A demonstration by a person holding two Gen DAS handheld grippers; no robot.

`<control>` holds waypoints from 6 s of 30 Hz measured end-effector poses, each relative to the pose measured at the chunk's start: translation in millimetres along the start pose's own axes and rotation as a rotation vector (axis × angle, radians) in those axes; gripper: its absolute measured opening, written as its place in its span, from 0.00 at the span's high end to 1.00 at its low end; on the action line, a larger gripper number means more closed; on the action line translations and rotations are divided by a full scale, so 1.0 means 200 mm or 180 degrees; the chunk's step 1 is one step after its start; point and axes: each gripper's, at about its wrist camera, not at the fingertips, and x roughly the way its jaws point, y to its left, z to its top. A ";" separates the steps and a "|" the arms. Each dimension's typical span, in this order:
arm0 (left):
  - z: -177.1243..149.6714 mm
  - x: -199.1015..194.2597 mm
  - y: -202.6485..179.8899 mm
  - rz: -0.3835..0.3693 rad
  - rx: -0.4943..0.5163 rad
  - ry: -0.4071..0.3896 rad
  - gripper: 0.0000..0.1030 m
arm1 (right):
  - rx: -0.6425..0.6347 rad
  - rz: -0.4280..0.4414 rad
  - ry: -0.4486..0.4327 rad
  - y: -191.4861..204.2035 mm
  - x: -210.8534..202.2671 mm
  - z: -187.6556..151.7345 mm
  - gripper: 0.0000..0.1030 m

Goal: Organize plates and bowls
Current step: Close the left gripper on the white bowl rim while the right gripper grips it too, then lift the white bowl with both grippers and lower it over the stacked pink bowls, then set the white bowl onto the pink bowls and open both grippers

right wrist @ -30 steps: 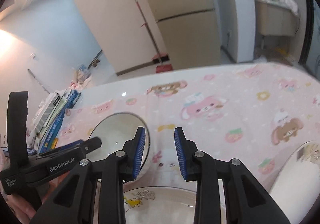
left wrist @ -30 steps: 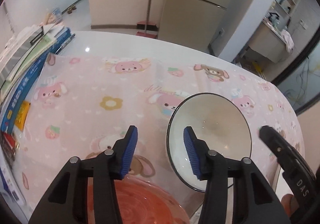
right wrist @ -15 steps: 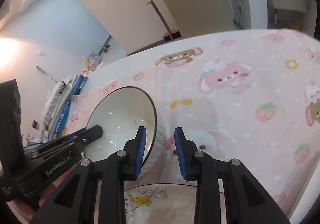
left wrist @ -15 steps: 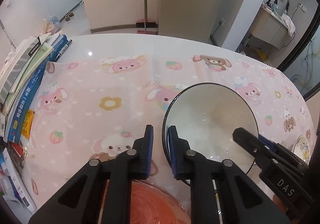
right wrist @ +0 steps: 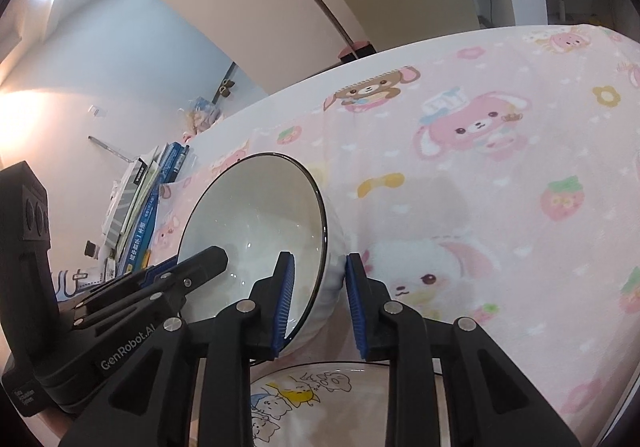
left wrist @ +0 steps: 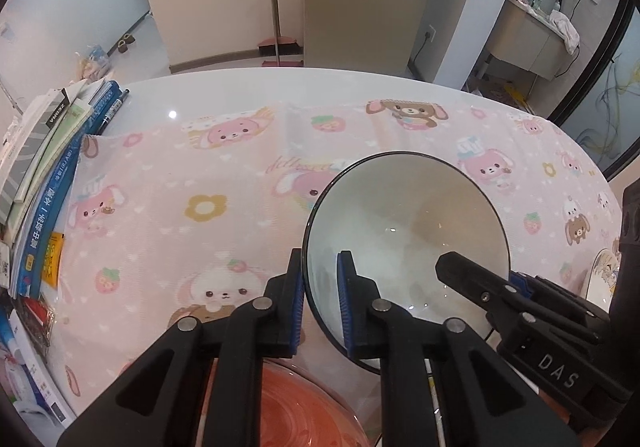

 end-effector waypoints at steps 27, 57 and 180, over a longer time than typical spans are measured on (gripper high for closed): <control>-0.11 -0.75 0.10 0.0154 -0.0291 -0.1025 0.96 | -0.0339 0.0460 -0.0495 0.40 -0.52 -0.05 0.76; -0.59 -0.65 0.44 0.0182 -0.1064 -0.0957 0.93 | -0.0790 0.0104 -0.0048 0.73 -0.33 -0.33 0.76; -0.61 -0.76 0.17 0.0100 -0.0475 -0.1735 0.31 | -0.1093 -0.0106 -0.0803 0.56 -0.74 -0.13 0.84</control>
